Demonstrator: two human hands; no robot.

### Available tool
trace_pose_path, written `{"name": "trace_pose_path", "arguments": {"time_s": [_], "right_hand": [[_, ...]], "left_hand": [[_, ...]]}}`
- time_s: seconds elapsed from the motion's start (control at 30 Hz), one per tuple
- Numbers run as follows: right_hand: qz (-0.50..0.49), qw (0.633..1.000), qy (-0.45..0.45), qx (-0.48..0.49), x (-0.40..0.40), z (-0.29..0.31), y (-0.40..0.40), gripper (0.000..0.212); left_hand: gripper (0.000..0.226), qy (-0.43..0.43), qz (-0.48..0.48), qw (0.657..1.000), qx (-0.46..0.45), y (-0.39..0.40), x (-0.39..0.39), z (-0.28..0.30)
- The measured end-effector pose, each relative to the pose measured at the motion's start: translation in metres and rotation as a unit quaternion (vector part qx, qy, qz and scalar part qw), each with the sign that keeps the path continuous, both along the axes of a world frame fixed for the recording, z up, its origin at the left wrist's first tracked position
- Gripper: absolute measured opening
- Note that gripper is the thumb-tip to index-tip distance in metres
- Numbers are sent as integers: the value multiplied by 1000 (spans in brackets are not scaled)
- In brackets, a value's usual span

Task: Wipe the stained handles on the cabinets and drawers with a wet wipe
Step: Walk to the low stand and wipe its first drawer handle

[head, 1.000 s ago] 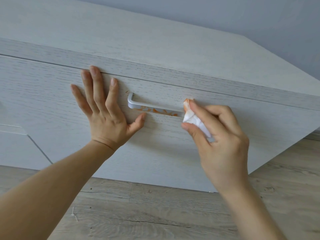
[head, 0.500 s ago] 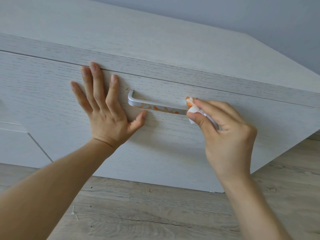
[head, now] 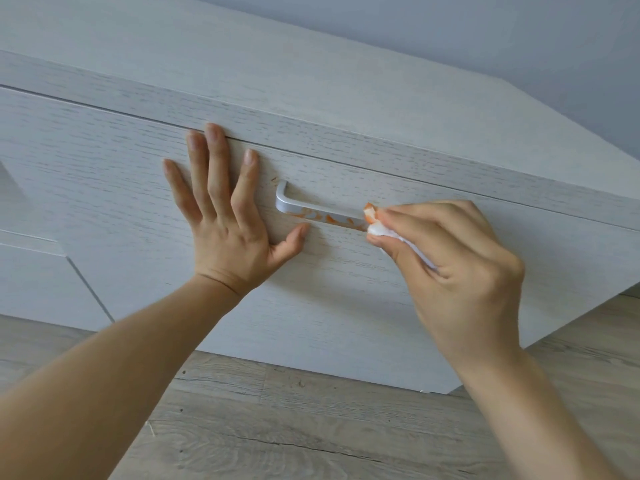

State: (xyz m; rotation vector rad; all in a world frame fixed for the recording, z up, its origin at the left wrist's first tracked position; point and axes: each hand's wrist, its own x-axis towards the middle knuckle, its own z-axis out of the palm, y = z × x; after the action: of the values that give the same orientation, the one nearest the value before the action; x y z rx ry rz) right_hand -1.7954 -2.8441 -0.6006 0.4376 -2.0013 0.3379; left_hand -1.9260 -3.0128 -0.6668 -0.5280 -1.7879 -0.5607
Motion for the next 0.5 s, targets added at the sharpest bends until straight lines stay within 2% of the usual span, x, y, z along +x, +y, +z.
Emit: {"name": "trace_pose_path", "arguments": {"time_s": [0.23, 0.5], "right_hand": [[-17, 997, 25, 71, -1, 5, 5, 9], [-35, 993, 29, 104, 1, 8, 8, 12]], "left_hand": [[78, 10, 10, 1000, -4, 0, -2, -2], [80, 9, 6, 1000, -16, -2, -3, -1]]}}
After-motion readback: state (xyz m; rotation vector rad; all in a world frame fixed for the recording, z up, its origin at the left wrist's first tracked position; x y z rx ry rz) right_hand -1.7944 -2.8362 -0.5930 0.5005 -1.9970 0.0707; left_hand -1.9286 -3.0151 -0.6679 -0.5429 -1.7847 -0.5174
